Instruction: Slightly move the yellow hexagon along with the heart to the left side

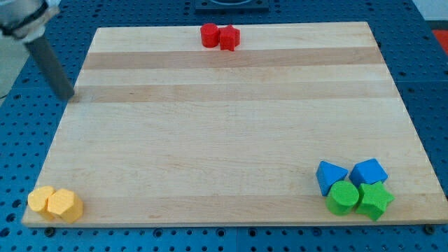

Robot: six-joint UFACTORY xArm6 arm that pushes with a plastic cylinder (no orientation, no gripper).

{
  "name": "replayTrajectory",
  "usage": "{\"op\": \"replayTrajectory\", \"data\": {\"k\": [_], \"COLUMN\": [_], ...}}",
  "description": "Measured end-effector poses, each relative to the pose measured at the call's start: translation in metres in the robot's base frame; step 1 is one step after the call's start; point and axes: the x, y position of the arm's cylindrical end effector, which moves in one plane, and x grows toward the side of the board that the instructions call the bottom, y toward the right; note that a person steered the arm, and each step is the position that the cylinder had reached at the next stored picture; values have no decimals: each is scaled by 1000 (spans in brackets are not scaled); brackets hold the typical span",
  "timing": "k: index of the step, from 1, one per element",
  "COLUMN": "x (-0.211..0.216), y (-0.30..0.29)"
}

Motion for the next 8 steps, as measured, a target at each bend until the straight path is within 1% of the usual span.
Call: {"op": "replayTrajectory", "data": {"k": [1,3,4,5,6,7,8], "x": [69,76,78,129,195,197,197], "y": [0,1,43,110,126,123,102]}}
